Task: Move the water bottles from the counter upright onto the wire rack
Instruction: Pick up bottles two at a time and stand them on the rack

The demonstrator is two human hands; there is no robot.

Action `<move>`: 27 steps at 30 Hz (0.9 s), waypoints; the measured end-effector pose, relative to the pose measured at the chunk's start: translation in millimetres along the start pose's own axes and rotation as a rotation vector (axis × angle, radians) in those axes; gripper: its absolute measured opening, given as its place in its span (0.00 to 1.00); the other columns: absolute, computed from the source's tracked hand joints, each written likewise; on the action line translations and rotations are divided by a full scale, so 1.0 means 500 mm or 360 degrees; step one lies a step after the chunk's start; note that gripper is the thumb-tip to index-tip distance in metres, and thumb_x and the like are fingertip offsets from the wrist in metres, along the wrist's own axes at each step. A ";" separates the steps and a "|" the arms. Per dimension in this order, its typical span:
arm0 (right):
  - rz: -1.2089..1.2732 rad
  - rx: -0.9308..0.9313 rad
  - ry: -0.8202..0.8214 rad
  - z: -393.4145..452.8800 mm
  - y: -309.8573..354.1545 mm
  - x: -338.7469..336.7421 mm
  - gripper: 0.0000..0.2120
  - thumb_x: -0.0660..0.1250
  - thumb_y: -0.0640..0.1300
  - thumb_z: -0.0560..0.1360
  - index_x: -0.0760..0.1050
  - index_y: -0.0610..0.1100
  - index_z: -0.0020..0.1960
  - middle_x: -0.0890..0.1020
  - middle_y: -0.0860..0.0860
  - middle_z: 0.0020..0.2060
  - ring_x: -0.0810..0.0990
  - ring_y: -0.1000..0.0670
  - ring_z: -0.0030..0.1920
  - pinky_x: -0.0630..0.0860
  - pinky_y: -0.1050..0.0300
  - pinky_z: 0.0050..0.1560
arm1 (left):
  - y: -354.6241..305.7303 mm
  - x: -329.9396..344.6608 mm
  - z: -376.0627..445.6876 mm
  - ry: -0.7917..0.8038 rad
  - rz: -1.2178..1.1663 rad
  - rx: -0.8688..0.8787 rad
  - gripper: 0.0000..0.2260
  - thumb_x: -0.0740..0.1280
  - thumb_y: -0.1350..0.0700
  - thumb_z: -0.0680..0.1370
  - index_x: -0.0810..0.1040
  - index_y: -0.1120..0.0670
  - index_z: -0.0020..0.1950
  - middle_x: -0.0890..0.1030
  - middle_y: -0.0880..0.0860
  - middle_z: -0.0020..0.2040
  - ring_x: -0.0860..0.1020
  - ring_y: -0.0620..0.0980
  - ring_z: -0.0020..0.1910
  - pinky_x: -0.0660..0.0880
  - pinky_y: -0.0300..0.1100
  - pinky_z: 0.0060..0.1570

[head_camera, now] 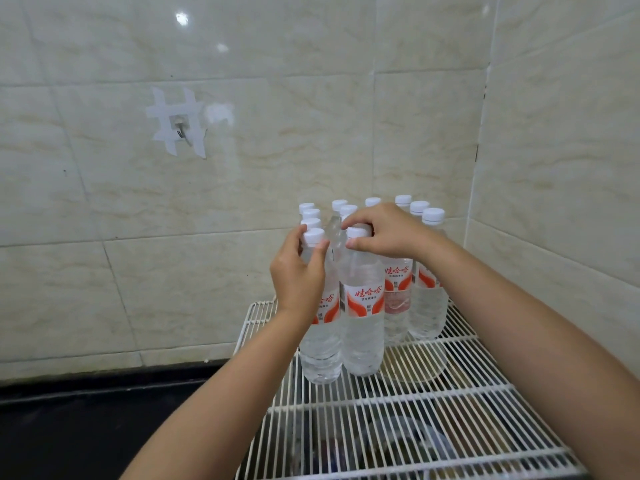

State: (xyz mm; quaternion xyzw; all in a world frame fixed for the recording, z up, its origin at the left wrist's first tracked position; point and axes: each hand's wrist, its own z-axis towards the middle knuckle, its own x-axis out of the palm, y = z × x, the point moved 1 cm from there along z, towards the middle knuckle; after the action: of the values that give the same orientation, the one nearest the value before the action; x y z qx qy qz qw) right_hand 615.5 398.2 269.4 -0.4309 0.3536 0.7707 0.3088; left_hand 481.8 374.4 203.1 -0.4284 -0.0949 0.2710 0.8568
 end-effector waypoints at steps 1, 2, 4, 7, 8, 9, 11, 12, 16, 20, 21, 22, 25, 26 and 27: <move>0.0022 -0.0013 0.0003 0.001 -0.002 0.001 0.18 0.66 0.44 0.74 0.73 0.44 0.64 0.77 0.48 0.62 0.74 0.52 0.56 0.65 0.66 0.46 | 0.001 0.002 0.000 -0.0011 0.0007 0.0002 0.16 0.67 0.59 0.75 0.75 0.61 0.62 0.80 0.57 0.57 0.77 0.53 0.58 0.73 0.48 0.60; 0.0049 -0.0024 0.0005 0.003 -0.005 0.003 0.18 0.66 0.44 0.74 0.73 0.44 0.63 0.78 0.48 0.62 0.73 0.54 0.52 0.65 0.66 0.43 | 0.003 0.004 0.000 -0.0019 0.0023 0.0012 0.16 0.67 0.59 0.75 0.75 0.61 0.62 0.80 0.57 0.57 0.77 0.54 0.58 0.73 0.48 0.60; 0.0072 -0.0022 -0.0015 0.002 -0.013 0.006 0.18 0.66 0.45 0.74 0.73 0.46 0.63 0.78 0.47 0.60 0.70 0.57 0.49 0.64 0.69 0.38 | 0.003 0.006 -0.001 -0.0015 0.0053 0.0030 0.16 0.67 0.59 0.75 0.74 0.61 0.62 0.80 0.57 0.58 0.77 0.54 0.58 0.73 0.50 0.61; 0.0097 -0.0019 -0.0063 -0.006 -0.020 0.012 0.18 0.66 0.46 0.74 0.72 0.47 0.64 0.77 0.48 0.61 0.69 0.58 0.49 0.62 0.73 0.38 | 0.007 0.009 -0.002 0.0014 0.0092 0.0043 0.17 0.67 0.58 0.75 0.74 0.61 0.63 0.80 0.57 0.59 0.77 0.53 0.59 0.73 0.50 0.61; 0.0144 -0.0013 -0.0087 -0.009 -0.019 0.014 0.19 0.66 0.45 0.74 0.72 0.46 0.64 0.76 0.49 0.62 0.70 0.57 0.50 0.64 0.71 0.40 | 0.008 0.010 -0.001 0.0024 0.0096 0.0034 0.17 0.67 0.58 0.75 0.74 0.61 0.63 0.79 0.56 0.59 0.76 0.53 0.60 0.72 0.50 0.62; 0.0181 -0.0006 -0.0117 -0.012 -0.017 0.017 0.19 0.66 0.45 0.74 0.72 0.46 0.65 0.76 0.49 0.64 0.72 0.56 0.52 0.65 0.69 0.46 | 0.006 0.008 -0.002 0.0040 0.0095 0.0025 0.18 0.67 0.57 0.75 0.73 0.60 0.64 0.79 0.56 0.60 0.76 0.53 0.60 0.72 0.50 0.63; 0.0179 0.0002 -0.0188 -0.021 -0.013 0.024 0.20 0.65 0.45 0.75 0.70 0.45 0.67 0.74 0.48 0.66 0.73 0.52 0.61 0.64 0.66 0.54 | 0.006 0.003 -0.006 0.0124 0.0140 0.0057 0.19 0.66 0.57 0.76 0.71 0.59 0.66 0.77 0.56 0.63 0.74 0.53 0.63 0.71 0.50 0.64; 0.0152 0.0005 -0.0217 -0.027 -0.012 0.029 0.22 0.64 0.45 0.76 0.68 0.44 0.68 0.72 0.48 0.67 0.71 0.50 0.65 0.64 0.65 0.57 | 0.006 -0.002 -0.009 0.0200 0.0202 0.0091 0.20 0.64 0.56 0.77 0.69 0.57 0.69 0.75 0.56 0.65 0.73 0.52 0.65 0.70 0.49 0.66; 0.0064 0.0006 -0.0311 -0.056 -0.009 0.064 0.26 0.59 0.47 0.78 0.57 0.46 0.73 0.62 0.47 0.73 0.60 0.49 0.72 0.59 0.57 0.70 | 0.012 -0.036 -0.009 0.0458 0.0457 0.0228 0.21 0.56 0.59 0.80 0.59 0.55 0.74 0.71 0.55 0.69 0.71 0.52 0.67 0.68 0.42 0.65; -0.0037 0.0037 -0.0545 -0.060 0.003 0.093 0.25 0.58 0.45 0.78 0.57 0.43 0.73 0.57 0.44 0.74 0.57 0.46 0.74 0.58 0.53 0.72 | 0.009 -0.071 0.000 0.0576 0.0835 0.0295 0.20 0.57 0.60 0.80 0.62 0.53 0.72 0.70 0.53 0.70 0.68 0.51 0.68 0.62 0.35 0.61; -0.0075 0.0048 -0.0608 -0.059 0.009 0.101 0.25 0.60 0.44 0.77 0.59 0.41 0.72 0.58 0.42 0.73 0.57 0.44 0.74 0.57 0.51 0.72 | 0.009 -0.082 -0.001 0.0575 0.0932 0.0278 0.19 0.57 0.59 0.80 0.64 0.54 0.72 0.69 0.53 0.71 0.67 0.51 0.70 0.62 0.37 0.63; -0.0112 0.0061 -0.0668 -0.057 0.018 0.110 0.24 0.62 0.42 0.76 0.63 0.39 0.70 0.60 0.39 0.72 0.57 0.40 0.73 0.56 0.48 0.73 | 0.012 -0.097 -0.002 0.0559 0.1016 0.0245 0.19 0.58 0.59 0.80 0.66 0.55 0.71 0.68 0.55 0.71 0.65 0.52 0.71 0.61 0.39 0.66; -0.0156 -0.0012 -0.0890 -0.045 0.060 0.149 0.18 0.66 0.38 0.70 0.74 0.34 0.59 0.71 0.31 0.63 0.66 0.30 0.66 0.60 0.37 0.67 | 0.028 -0.165 -0.012 0.0537 0.1230 0.0114 0.18 0.57 0.59 0.80 0.67 0.56 0.70 0.65 0.56 0.73 0.63 0.54 0.72 0.60 0.44 0.69; -0.0122 -0.0057 -0.0940 -0.041 0.084 0.163 0.16 0.63 0.39 0.69 0.76 0.34 0.55 0.73 0.31 0.60 0.69 0.30 0.64 0.63 0.36 0.65 | 0.039 -0.197 -0.017 0.0532 0.1330 0.0068 0.18 0.56 0.58 0.80 0.67 0.56 0.70 0.64 0.56 0.74 0.62 0.54 0.72 0.59 0.44 0.70; -0.0078 -0.0102 -0.0956 -0.037 0.115 0.177 0.16 0.60 0.41 0.69 0.77 0.34 0.52 0.75 0.31 0.58 0.71 0.30 0.62 0.65 0.36 0.65 | 0.049 -0.235 -0.023 0.0532 0.1449 0.0021 0.18 0.55 0.58 0.81 0.66 0.55 0.71 0.63 0.55 0.74 0.60 0.53 0.73 0.58 0.44 0.70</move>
State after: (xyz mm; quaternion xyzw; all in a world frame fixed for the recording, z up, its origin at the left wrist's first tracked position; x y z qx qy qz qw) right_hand 539.9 366.0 200.2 -0.2016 0.2115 0.8667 0.4044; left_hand 378.8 314.3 184.9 -0.4586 0.2429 0.5464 0.6573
